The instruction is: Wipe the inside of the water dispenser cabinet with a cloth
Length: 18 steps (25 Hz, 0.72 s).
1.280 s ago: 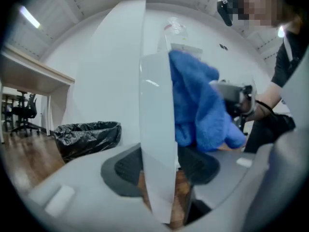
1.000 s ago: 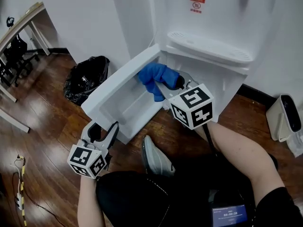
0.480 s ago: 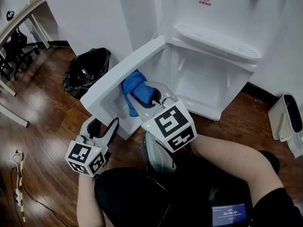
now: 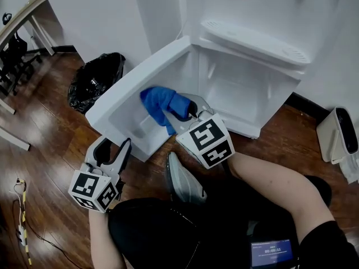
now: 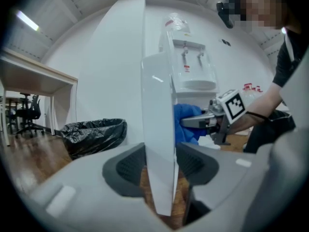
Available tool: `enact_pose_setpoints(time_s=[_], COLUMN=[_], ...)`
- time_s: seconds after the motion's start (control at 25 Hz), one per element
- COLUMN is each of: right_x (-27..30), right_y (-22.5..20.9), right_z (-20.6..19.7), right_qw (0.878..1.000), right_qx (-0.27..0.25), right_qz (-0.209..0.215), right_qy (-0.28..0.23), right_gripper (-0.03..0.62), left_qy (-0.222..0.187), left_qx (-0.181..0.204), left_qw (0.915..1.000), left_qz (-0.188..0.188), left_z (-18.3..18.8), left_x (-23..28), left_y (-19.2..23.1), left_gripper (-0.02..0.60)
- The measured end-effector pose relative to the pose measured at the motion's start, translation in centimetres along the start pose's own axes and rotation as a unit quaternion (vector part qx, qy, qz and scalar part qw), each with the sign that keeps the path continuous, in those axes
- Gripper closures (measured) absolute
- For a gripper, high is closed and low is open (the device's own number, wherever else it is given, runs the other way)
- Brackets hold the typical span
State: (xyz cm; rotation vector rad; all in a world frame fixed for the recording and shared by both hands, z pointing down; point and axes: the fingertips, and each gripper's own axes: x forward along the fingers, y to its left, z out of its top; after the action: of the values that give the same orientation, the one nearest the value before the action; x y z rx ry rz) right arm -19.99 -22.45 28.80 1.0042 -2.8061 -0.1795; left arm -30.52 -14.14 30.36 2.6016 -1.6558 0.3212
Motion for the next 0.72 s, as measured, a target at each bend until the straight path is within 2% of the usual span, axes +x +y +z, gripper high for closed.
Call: enact_pose_setpoints(time_s=[0.08, 0.16, 0.24, 0.32, 0.4, 0.44, 0.6, 0.72], right_x=[-0.4, -1.1, -1.7, -1.7, -1.0, -0.4, 1.4, 1.5], right_y=[-3.9, -6.5, -8.3, -8.6, -7.1, -5.7, 2.7, 8.4], right_z=[-1.4, -2.6, -3.7, -4.1, -4.0, -3.8, -1.5, -0.6], right_qw=[0.996, 0.989, 0.983, 0.981, 0.984, 0.988, 0.999, 0.995], right_qx=[-0.007, 0.010, 0.041, 0.059, 0.062, 0.062, 0.027, -0.019], right_qz=[-0.086, -0.140, -0.173, -0.180, -0.155, -0.129, 0.006, 0.094], right_qy=[0.026, 0.040, 0.047, 0.050, 0.054, 0.054, 0.030, 0.014], right_gripper=[0.497, 0.498, 0.498, 0.498, 0.498, 0.498, 0.496, 0.496], left_qy=[-0.003, -0.003, 0.001, 0.006, 0.019, 0.025, 0.034, 0.032], left_qx=[-0.004, -0.007, -0.009, -0.012, -0.021, -0.026, -0.044, -0.051], left_qw=[1.0000, 1.0000, 1.0000, 0.9999, 0.9996, 0.9993, 0.9984, 0.9981], left_qz=[0.000, 0.000, 0.001, 0.001, 0.004, 0.006, 0.010, 0.013], left_z=[0.1, 0.2, 0.3, -0.1, -0.7, -0.9, -1.5, -1.6], left_x=[0.0, 0.0, 0.0, 0.2, 0.4, 0.4, 0.3, 0.4], left_y=[0.1, 0.0, 0.0, 0.1, 0.4, 0.6, 0.9, 1.0], left_gripper=[0.379, 0.379, 0.379, 0.383, 0.383, 0.383, 0.388, 0.388])
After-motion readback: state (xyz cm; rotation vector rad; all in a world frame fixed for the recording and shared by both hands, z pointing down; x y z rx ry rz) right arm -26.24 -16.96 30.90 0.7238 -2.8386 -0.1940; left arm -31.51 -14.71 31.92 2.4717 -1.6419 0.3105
